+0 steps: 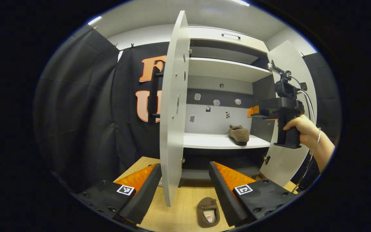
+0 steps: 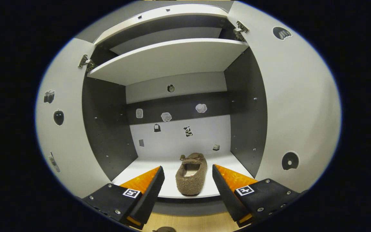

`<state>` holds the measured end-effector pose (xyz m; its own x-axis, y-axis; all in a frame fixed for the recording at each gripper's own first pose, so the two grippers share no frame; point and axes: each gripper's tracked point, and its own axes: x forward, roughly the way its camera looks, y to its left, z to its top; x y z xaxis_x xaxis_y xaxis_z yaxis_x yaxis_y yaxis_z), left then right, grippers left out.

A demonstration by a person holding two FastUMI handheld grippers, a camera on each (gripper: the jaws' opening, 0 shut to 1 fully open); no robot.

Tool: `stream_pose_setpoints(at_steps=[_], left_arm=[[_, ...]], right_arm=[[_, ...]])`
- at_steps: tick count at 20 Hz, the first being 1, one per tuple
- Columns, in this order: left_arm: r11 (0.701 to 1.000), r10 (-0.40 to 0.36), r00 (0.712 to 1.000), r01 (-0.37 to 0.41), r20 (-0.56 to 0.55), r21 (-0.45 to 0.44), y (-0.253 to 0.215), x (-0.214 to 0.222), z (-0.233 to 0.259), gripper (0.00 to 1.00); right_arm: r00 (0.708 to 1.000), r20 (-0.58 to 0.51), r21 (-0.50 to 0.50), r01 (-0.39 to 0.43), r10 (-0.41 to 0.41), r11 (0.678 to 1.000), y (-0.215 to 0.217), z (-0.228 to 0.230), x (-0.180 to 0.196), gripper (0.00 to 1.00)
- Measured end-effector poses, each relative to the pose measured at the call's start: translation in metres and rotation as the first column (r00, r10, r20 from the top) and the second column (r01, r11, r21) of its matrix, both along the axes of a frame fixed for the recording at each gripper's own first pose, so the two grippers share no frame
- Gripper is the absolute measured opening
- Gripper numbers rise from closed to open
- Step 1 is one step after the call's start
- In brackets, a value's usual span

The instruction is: Grab one shoe with the right hand and put it into the shoe cabinet, grab the other shoe with the left hand and put it into the shoe cabinet; then close the right door with the right hand and the left door with the left hand.

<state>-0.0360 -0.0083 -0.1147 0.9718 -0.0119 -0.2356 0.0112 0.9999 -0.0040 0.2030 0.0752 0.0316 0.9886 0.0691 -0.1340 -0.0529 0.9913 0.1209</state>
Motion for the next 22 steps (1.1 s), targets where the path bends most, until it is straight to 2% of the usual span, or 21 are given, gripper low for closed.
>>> stream_pose_setpoints(at_steps=[1, 2, 3, 4, 7, 12, 13, 17, 22], left_arm=[[1.000, -0.011, 1.000, 0.011, -0.017, 0.001, -0.005, -0.001, -0.008, 0.97], [1.000, -0.022, 0.999, 0.022, -0.036, 0.001, -0.010, -0.002, -0.017, 0.97], [0.999, -0.033, 0.998, 0.033, -0.058, -0.001, -0.017, -0.003, -0.027, 0.97], [0.999, -0.045, 0.996, 0.044, -0.080, -0.007, -0.023, -0.004, -0.038, 0.97], [0.997, -0.071, 0.985, 0.072, -0.158, -0.002, -0.038, -0.004, -0.078, 0.97], [0.995, -0.076, 0.952, 0.092, -0.298, 0.042, -0.048, -0.006, -0.157, 0.97], [0.994, -0.078, 0.942, 0.100, -0.325, 0.050, -0.049, -0.006, -0.173, 0.99], [0.993, -0.085, 0.893, 0.114, -0.442, 0.038, -0.056, -0.016, -0.241, 0.98], [0.993, -0.065, 0.822, 0.109, -0.566, 0.044, -0.045, -0.029, -0.301, 0.98]], right_arm=[[1.000, 0.016, -0.015, -0.006, 0.006, 1.000, -0.002, 0.004, -0.012, 0.92], [0.999, 0.031, -0.030, -0.007, 0.008, 1.000, -0.004, 0.007, -0.025, 0.92], [0.999, 0.043, -0.037, -0.009, 0.011, 0.999, -0.007, 0.009, -0.038, 0.98], [0.999, 0.052, -0.033, -0.011, 0.013, 0.999, -0.009, 0.010, -0.050, 0.92], [0.998, 0.062, -0.001, -0.007, 0.007, 1.000, -0.022, 0.010, -0.079, 0.92], [0.998, 0.055, 0.025, 0.037, -0.039, 0.999, -0.059, 0.003, -0.119, 0.92], [0.998, 0.051, 0.036, 0.036, -0.038, 0.999, -0.063, 0.003, -0.127, 0.92], [0.996, 0.071, 0.044, 0.052, -0.055, 0.998, -0.088, 0.011, -0.153, 0.92], [0.992, 0.090, -0.002, 0.094, -0.093, 0.996, -0.116, 0.013, -0.174, 0.92]])
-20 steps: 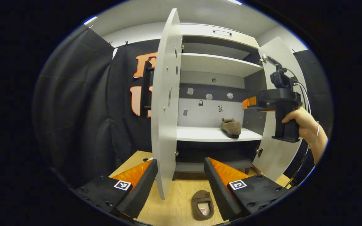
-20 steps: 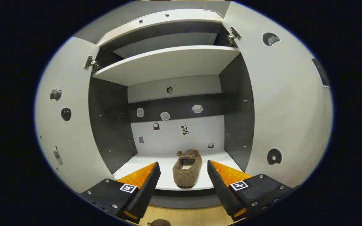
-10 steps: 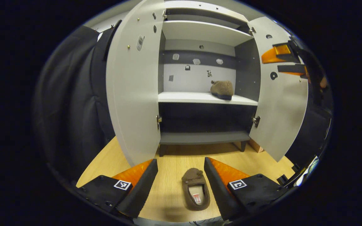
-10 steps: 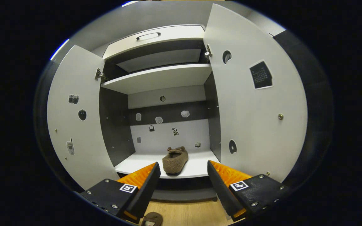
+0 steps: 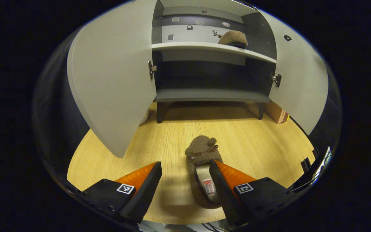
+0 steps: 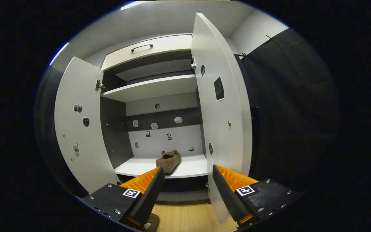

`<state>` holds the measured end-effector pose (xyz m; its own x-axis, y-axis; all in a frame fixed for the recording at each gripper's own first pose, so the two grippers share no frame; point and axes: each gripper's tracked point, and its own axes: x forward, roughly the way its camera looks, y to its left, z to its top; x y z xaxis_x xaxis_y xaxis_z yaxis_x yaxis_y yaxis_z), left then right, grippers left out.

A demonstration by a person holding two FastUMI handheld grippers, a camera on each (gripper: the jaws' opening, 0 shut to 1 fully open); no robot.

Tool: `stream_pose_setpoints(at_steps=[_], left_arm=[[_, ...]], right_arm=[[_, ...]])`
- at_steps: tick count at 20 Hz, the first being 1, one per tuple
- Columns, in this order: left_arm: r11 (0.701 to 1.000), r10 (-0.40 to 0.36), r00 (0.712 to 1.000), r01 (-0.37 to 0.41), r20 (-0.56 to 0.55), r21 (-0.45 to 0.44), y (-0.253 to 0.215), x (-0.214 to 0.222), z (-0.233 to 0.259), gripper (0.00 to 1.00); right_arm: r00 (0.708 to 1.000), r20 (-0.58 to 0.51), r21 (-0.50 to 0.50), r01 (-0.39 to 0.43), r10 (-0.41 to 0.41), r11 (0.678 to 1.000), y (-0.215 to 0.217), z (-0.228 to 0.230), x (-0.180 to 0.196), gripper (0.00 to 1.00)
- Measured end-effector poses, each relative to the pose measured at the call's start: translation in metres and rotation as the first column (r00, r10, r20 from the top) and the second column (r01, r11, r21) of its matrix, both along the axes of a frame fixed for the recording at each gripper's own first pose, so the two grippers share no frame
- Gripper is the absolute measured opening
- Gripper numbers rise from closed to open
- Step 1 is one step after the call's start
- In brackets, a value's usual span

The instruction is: Grab one shoe with the right hand and put it into the shoe cabinet, grab the other shoe with the left hand and put it into the shoe cabinet; then close the right door with the right hand and the left door with the left hand.

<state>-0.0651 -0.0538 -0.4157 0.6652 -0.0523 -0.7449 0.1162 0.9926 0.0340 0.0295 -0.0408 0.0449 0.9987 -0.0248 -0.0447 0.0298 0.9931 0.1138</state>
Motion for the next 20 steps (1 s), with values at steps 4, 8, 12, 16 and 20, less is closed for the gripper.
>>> stream_pose_setpoints(at_steps=[4, 8, 12, 16, 20], left_arm=[[0.999, 0.023, 0.994, -0.027, -0.110, -0.037, 0.000, -0.004, -0.021, 0.98], [0.998, 0.009, 0.985, -0.020, -0.175, -0.061, 0.002, -0.006, -0.041, 0.96], [0.993, -0.011, 0.978, -0.013, -0.208, -0.114, -0.015, -0.007, -0.054, 0.63], [0.999, -0.037, 0.954, 0.027, -0.296, -0.038, -0.013, -0.006, -0.056, 0.07], [0.995, -0.035, 0.953, 0.004, -0.302, -0.102, -0.006, 0.007, -0.042, 0.07]], right_arm=[[1.000, -0.003, -0.013, 0.003, -0.003, 1.000, -0.009, -0.002, -0.008, 0.92], [1.000, -0.008, -0.024, 0.004, -0.005, 1.000, -0.011, -0.007, -0.013, 0.92], [1.000, -0.003, -0.040, -0.001, 0.001, 0.999, -0.009, -0.006, -0.017, 0.92], [1.000, 0.000, -0.031, -0.003, 0.003, 1.000, -0.006, -0.006, -0.018, 0.92], [1.000, 0.002, -0.028, -0.012, 0.012, 1.000, -0.001, -0.007, -0.018, 0.92]])
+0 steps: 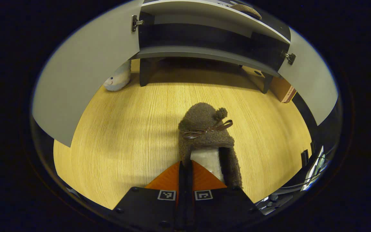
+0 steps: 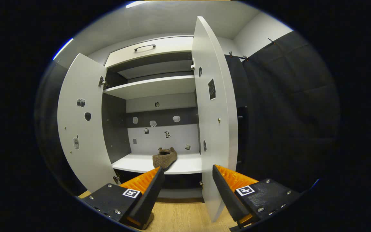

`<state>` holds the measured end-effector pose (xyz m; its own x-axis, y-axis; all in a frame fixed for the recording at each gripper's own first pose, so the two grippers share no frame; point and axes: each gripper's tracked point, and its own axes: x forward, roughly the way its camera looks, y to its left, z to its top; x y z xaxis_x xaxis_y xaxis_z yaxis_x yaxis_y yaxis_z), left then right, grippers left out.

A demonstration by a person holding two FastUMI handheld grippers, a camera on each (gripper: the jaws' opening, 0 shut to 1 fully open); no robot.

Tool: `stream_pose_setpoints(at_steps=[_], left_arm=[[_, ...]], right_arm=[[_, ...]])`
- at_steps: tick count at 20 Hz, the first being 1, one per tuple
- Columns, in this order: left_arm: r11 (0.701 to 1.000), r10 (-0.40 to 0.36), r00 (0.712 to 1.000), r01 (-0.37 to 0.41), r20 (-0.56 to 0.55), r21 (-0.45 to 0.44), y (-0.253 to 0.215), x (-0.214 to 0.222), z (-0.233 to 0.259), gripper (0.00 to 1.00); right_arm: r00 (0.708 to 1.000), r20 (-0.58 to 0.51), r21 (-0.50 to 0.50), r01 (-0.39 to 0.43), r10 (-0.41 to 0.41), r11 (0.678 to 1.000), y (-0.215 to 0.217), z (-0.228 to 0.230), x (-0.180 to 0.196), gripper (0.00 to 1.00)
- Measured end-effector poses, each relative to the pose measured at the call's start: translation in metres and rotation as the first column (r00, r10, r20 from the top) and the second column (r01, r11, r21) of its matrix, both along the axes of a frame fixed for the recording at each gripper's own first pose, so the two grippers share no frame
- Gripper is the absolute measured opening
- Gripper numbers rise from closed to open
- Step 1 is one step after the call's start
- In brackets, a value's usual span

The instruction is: Grab one shoe with the right hand and put it into the shoe cabinet, grab the other shoe with the left hand and put it into the shoe cabinet; then close the right door with the right hand and the left door with the left hand.

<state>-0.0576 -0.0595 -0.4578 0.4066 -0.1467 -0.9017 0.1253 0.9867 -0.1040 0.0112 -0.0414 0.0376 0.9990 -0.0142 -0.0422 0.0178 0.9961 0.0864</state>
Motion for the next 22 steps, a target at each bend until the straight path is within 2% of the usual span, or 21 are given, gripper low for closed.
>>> stream_pose_setpoints(at_steps=[6, 13, 17, 22], left_arm=[[0.999, -0.010, 0.998, 0.012, 0.063, -0.040, 0.016, 0.018, 0.074, 0.07], [0.992, -0.005, 0.975, 0.033, 0.222, -0.123, 0.025, 0.057, 0.227, 0.07], [0.988, -0.005, 0.943, 0.056, 0.332, -0.143, 0.014, 0.102, 0.295, 0.07], [0.990, 0.043, 0.885, 0.026, 0.464, -0.142, 0.002, 0.189, 0.361, 0.07]], right_arm=[[1.000, 0.008, -0.029, -0.012, 0.013, 1.000, 0.006, 0.001, -0.002, 0.92], [1.000, 0.007, -0.030, -0.024, 0.025, 0.999, 0.006, -0.004, -0.003, 0.92], [0.999, 0.017, -0.018, -0.030, 0.030, 0.999, 0.002, -0.004, -0.006, 0.92], [0.999, 0.021, -0.019, -0.030, 0.030, 0.999, -0.009, -0.003, -0.010, 0.92]])
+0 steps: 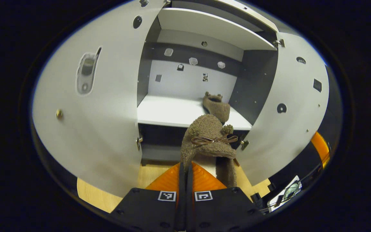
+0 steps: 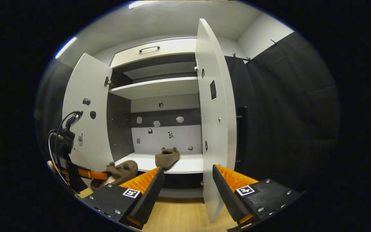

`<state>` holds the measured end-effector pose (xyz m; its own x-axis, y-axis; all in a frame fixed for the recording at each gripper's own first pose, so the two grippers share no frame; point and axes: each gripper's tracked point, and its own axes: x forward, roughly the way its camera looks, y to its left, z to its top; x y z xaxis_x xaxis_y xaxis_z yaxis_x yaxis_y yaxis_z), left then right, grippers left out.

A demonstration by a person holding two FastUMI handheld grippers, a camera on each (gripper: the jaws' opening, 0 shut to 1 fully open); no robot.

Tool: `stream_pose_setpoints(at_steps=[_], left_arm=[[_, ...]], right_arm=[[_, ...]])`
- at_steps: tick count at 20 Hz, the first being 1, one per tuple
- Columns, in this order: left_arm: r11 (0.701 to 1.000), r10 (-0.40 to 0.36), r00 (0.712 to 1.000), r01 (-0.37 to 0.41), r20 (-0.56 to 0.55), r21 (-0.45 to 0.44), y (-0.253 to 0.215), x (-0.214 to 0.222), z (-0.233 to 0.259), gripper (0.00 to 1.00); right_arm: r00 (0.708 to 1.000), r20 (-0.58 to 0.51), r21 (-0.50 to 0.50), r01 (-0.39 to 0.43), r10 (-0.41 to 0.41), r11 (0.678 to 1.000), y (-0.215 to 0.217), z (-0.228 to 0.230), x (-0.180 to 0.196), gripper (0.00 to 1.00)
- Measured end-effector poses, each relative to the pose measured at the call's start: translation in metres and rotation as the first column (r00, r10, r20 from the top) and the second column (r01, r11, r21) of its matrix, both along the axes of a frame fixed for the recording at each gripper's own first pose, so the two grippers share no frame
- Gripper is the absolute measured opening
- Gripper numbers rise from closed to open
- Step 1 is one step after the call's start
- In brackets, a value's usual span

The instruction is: Grab one shoe with the right hand and put it into the shoe cabinet, grab the other shoe with the left hand and put it into the shoe cabinet; then close the right door with the right hand and the left door with the left hand.

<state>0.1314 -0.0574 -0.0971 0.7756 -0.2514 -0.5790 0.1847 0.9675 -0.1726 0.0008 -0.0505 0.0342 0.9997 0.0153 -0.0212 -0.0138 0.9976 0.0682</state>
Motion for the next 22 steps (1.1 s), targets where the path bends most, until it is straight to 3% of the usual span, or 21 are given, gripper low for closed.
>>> stream_pose_setpoints(at_steps=[5, 8, 16, 22], left_arm=[[0.998, 0.068, 0.995, -0.068, 0.070, -0.008, 0.009, 0.101, 0.057, 0.07], [0.995, 0.098, 0.992, -0.096, 0.077, -0.031, 0.011, 0.162, 0.065, 0.06], [0.993, 0.115, 0.993, -0.115, 0.037, 0.008, 0.006, 0.245, 0.033, 0.07], [0.991, 0.114, 0.993, -0.111, -0.038, 0.077, 0.004, 0.272, -0.013, 0.07]], right_arm=[[1.000, 0.001, 0.006, 0.027, -0.027, 1.000, -0.015, 0.000, -0.006, 0.92], [0.999, 0.005, 0.004, 0.045, -0.045, 0.999, -0.023, 0.001, -0.006, 0.92], [0.996, 0.006, 0.012, 0.088, -0.088, 0.996, -0.035, -0.007, -0.003, 0.92], [0.993, -0.015, 0.010, 0.115, -0.115, 0.993, -0.044, -0.012, 0.001, 0.92]])
